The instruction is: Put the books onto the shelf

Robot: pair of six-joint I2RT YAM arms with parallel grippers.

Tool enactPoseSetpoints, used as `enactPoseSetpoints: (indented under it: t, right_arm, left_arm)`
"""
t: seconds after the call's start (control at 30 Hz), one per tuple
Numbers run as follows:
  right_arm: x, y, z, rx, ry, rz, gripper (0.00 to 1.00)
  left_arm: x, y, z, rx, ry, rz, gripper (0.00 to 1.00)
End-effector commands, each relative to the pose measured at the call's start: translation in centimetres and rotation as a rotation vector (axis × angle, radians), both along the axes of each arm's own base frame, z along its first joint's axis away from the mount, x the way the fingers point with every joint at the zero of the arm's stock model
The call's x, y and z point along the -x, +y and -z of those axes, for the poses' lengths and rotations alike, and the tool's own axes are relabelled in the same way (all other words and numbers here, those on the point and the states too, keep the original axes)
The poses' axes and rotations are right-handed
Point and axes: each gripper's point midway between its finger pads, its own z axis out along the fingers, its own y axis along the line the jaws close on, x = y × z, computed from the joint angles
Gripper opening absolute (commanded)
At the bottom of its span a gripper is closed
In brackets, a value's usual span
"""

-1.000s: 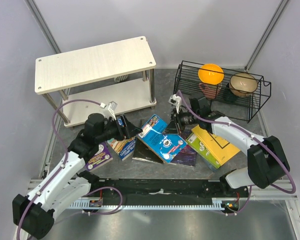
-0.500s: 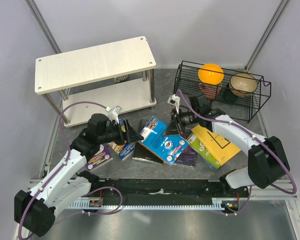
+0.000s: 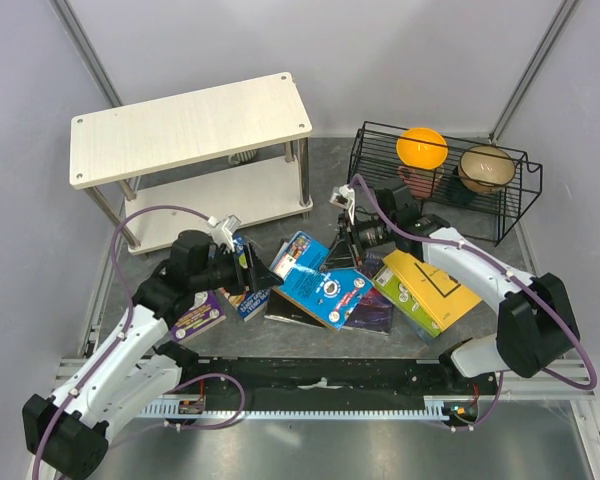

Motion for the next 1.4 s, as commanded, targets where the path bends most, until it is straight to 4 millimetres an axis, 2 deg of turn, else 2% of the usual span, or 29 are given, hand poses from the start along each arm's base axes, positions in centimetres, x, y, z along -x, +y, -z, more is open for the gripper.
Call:
enactPoseSetpoints:
  t: [0.0, 0.07, 0.17, 0.2, 0.27, 0.3, 0.37, 0.4, 0.43, 0.47, 0.5, 0.53, 0.57, 0.6, 0.67, 0.7, 0.77, 0.8, 0.87, 0.9, 0.93, 0.97, 1.0, 1.03, 1.1, 1.13, 1.2, 1.27, 1.37]
  right_arm:
    - [0.5, 1.6, -4.4, -0.136, -0.068, -0.113, 0.0]
    - [0.3, 1.9, -4.6, -0.14, -0.068, -0.117, 0.0]
    - [0.3, 2.1, -4.7, -0.14, -0.067, -0.117, 0.0]
    - [0.1, 2.1, -4.6, -0.135, -0.068, -0.107, 0.0]
    - [0.2, 2.0, -4.7, -0.132, -0.072, -0.103, 0.0]
    - [0.2, 1.9, -4.9, -0.135, -0.087, -0.101, 0.03]
    - [-0.2, 1.8, -5.4, -0.119, -0.114, -0.088, 0.14]
    - [-0.5, 1.6, -5.8, -0.103, -0.152, -0.081, 0.41]
    - [-1.4, 1.0, -6.4, -0.035, -0.246, -0.066, 0.54]
    - [-1.9, 0.4, -7.0, 0.006, -0.3, -0.062, 0.66]
    - [-2.6, -0.3, -7.6, 0.056, -0.353, -0.04, 0.84]
    - [-4.0, -1.6, -9.1, 0.127, -0.44, 0.012, 0.89]
    - [-4.7, -2.4, -10.0, 0.15, -0.475, 0.051, 0.94]
    - [-5.6, -4.3, -11.7, 0.157, -0.524, 0.117, 0.98]
    - [-6.6, -6.5, -14.1, 0.156, -0.588, 0.196, 0.98]
    - [-7.3, -8.6, -15.3, 0.16, -0.612, 0.268, 0.98]
    - [-7.4, -10.2, -16.1, 0.16, -0.601, 0.305, 0.98]
    - [-7.7, -11.5, -16.4, 0.163, -0.604, 0.345, 0.98]
    - [-7.4, -12.1, -15.7, 0.156, -0.576, 0.353, 0.98]
    - [-7.0, -12.4, -15.9, 0.129, -0.563, 0.351, 0.98]
    - [-7.1, -12.5, -15.2, 0.121, -0.542, 0.354, 0.98]
    - [-7.1, -12.8, -15.1, 0.113, -0.535, 0.364, 0.98]
    - [-7.0, -12.9, -14.7, 0.1, -0.518, 0.365, 0.98]
    - [-6.9, -13.0, -14.6, 0.098, -0.514, 0.369, 0.98]
    - [-6.8, -13.1, -14.2, 0.093, -0.501, 0.375, 0.98]
    - [-6.7, -13.2, -14.0, 0.09, -0.495, 0.376, 0.98]
    - [-6.7, -13.2, -13.6, 0.085, -0.485, 0.379, 0.98]
    - [-6.6, -13.3, -13.5, 0.077, -0.478, 0.381, 0.98]
    - [-6.6, -13.2, -13.2, 0.065, -0.467, 0.381, 0.98]
  left_arm:
    - [0.5, -2.2, -4.5, 0.166, -0.063, 0.102, 0.76]
    - [0.7, -2.8, -5.4, 0.215, -0.07, 0.13, 0.74]
    - [0.7, -3.2, -6.4, 0.26, -0.069, 0.135, 0.61]
    - [0.6, -3.2, -6.7, 0.266, -0.072, 0.129, 0.46]
    - [0.6, -3.1, -7.7, 0.279, -0.088, 0.115, 0.23]
    - [0.4, -2.9, -8.1, 0.276, -0.1, 0.094, 0.02]
    - [0.4, -2.4, -9.5, 0.269, -0.123, 0.067, 0.02]
    - [0.0, -2.1, -10.1, 0.257, -0.139, 0.034, 0.02]
    - [-0.2, -1.7, -12.2, 0.264, -0.183, 0.014, 0.02]
    - [-0.3, -1.2, -12.8, 0.247, -0.185, -0.016, 0.02]
    - [-0.7, -0.7, -15.5, 0.258, -0.244, -0.057, 0.01]
    - [-1.0, -0.1, -16.7, 0.26, -0.268, -0.088, 0.02]
    - [-1.2, 0.2, -17.9, 0.262, -0.28, -0.113, 0.02]
    - [-1.8, 0.8, -20.9, 0.282, -0.339, -0.151, 0.02]
    - [-2.4, 1.1, -24.0, 0.314, -0.398, -0.176, 0.02]
    - [-3.0, 1.3, -26.6, 0.336, -0.442, -0.189, 0.02]
    - [-3.8, 1.4, -29.3, 0.367, -0.482, -0.207, 0.01]
    - [-4.9, 1.7, -31.4, 0.386, -0.522, -0.232, 0.01]
    - [-6.7, 2.2, -33.3, 0.404, -0.546, -0.274, 0.01]
    - [-7.4, 3.3, -35.8, 0.433, -0.61, -0.307, 0.01]
    - [-9.6, 3.4, -35.8, 0.452, -0.571, -0.336, 0.02]
    - [-10.7, 4.0, -36.4, 0.467, -0.575, -0.362, 0.02]
    - [-11.9, 5.2, -37.8, 0.481, -0.608, -0.403, 0.01]
    - [-14.3, 5.6, -37.1, 0.485, -0.564, -0.435, 0.02]
    - [-16.7, 6.9, -37.7, 0.477, -0.573, -0.487, 0.01]
    - [-19.2, 7.1, -36.3, 0.464, -0.526, -0.511, 0.02]
    - [-20.9, 7.9, -36.3, 0.455, -0.52, -0.534, 0.01]
    - [-23.3, 8.2, -34.4, 0.431, -0.463, -0.546, 0.02]
    - [-25.3, 8.6, -32.4, 0.405, -0.41, -0.564, 0.02]
